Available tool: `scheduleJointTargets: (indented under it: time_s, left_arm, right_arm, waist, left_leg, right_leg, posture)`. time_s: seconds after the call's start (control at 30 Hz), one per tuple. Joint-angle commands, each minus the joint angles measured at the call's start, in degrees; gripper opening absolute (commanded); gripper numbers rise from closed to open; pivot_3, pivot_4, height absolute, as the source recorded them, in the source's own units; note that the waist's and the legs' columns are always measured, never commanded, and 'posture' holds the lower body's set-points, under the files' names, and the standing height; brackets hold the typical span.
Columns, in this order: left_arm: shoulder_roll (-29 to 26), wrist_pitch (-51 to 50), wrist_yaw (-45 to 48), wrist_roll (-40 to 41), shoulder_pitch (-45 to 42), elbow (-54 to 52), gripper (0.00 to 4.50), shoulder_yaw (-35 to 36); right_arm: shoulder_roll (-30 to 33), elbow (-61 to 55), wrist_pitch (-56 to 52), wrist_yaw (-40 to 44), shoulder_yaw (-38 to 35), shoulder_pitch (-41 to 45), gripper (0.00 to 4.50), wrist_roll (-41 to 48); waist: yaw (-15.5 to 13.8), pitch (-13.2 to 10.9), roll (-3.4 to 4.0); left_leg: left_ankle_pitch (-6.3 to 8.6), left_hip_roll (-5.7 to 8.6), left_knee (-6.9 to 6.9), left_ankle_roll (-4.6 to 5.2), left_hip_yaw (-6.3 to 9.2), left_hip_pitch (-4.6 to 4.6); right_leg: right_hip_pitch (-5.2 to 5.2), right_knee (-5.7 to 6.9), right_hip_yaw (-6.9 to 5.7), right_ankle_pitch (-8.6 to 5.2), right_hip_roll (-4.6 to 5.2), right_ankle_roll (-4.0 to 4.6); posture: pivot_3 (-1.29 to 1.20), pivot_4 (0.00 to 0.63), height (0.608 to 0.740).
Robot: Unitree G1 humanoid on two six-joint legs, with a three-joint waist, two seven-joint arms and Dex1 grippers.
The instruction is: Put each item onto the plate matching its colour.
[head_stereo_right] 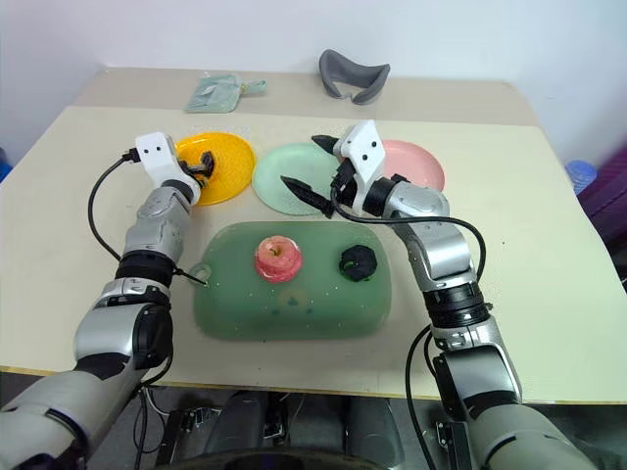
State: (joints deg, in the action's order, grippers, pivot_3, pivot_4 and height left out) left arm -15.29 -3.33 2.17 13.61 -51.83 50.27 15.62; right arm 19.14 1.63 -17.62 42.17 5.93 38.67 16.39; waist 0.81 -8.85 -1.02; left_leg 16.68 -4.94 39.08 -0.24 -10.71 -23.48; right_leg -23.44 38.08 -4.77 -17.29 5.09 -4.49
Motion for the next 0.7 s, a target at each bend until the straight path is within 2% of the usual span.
scheduleJointTargets:
  time_s: [0.03, 0.1, 0.27, 0.33, 0.4, 0.47, 0.53, 0.7]
  left_arm:
    - [-0.20, 0.11, -0.59, 0.63, 0.33, -4.69, 4.49, 1.08]
    - [-0.39, -1.16, -0.08, 0.89, 2.20, -8.75, 4.49, 0.83]
    - [-1.82, -5.65, 8.93, 4.90, 12.50, -28.84, 4.49, -0.59]
    - [-3.12, -0.79, 15.33, 4.76, 17.38, -34.69, 4.49, -2.11]
    - [-5.81, -1.22, 23.29, 6.56, 22.44, -39.97, 4.49, -3.68]
    - [-7.80, -6.83, 30.39, 13.42, 26.53, -45.45, 4.49, -2.92]
    - [-10.47, -8.52, 36.50, 16.58, 29.93, -49.24, 4.49, -2.87]
    - [-18.11, -13.46, 50.26, 23.48, 38.00, -56.92, 4.49, -2.01]
  right_arm:
    - [0.38, -1.57, -1.21, 0.88, -0.18, 1.59, 4.50, 0.59]
    - [0.25, -1.93, -1.89, 1.25, -0.33, 1.60, 4.50, 0.92]
    - [2.23, -6.24, -7.40, 5.32, 0.32, -0.34, 4.50, 3.72]
    - [4.30, -8.26, -9.96, 7.97, 1.29, -1.65, 4.50, 4.71]
    - [5.92, -9.92, -11.66, 10.30, 2.15, -2.88, 4.50, 5.64]
    - [6.93, -11.19, -13.57, 11.87, 2.95, -3.62, 4.50, 6.64]
    - [7.75, -12.44, -15.01, 13.30, 4.04, -4.35, 4.50, 7.19]
    - [7.31, -13.27, -14.50, 13.68, 6.49, -5.63, 4.50, 5.92]
  waist:
    - [0.05, 0.00, 0.00]
    - [0.11, 0.00, 0.00]
    - [0.30, 0.00, 0.01]
    - [0.30, 0.00, 0.01]
    - [0.22, 0.00, 0.01]
    - [0.19, 0.00, 0.02]
    - [0.05, 0.00, 0.01]
    - [0.17, 0.00, 0.02]
  left_leg:
    - [0.00, 0.00, 0.00, 0.00, 0.00, 0.00]
    - [0.00, 0.00, -0.01, 0.00, 0.00, 0.00]
    - [0.00, -0.01, -0.03, 0.00, 0.01, 0.00]
    - [0.00, -0.02, -0.06, -0.01, 0.01, 0.00]
    - [0.00, -0.02, -0.03, -0.01, 0.00, 0.00]
    - [0.00, -0.02, -0.01, -0.01, 0.00, 0.01]
    - [0.00, -0.02, 0.00, -0.01, 0.02, 0.01]
    - [0.01, -0.04, -0.01, -0.01, 0.03, 0.01]
  right_leg:
    - [0.00, 0.00, 0.00, 0.00, 0.00, 0.00]
    - [0.00, 0.00, 0.00, 0.00, 0.00, 0.00]
    - [-0.03, 0.02, 0.01, 0.00, 0.00, 0.00]
    - [-0.03, 0.01, 0.01, 0.00, -0.01, 0.00]
    - [-0.02, 0.01, 0.01, 0.00, -0.01, 0.01]
    - [-0.02, 0.02, 0.01, 0.00, 0.00, 0.01]
    - [-0.01, 0.02, 0.01, 0.00, 0.01, 0.01]
    - [-0.02, 0.02, 0.01, -0.01, 0.01, 0.02]
  posture:
    - [0.00, 0.150, 0.740]
    - [0.00, 0.150, 0.740]
    - [0.00, 0.150, 0.740]
    - [0.00, 0.150, 0.740]
    - [0.00, 0.150, 0.740]
    - [0.00, 0.150, 0.740]
    - [0.00, 0.150, 0.740]
    - [0.00, 0.150, 0.740]
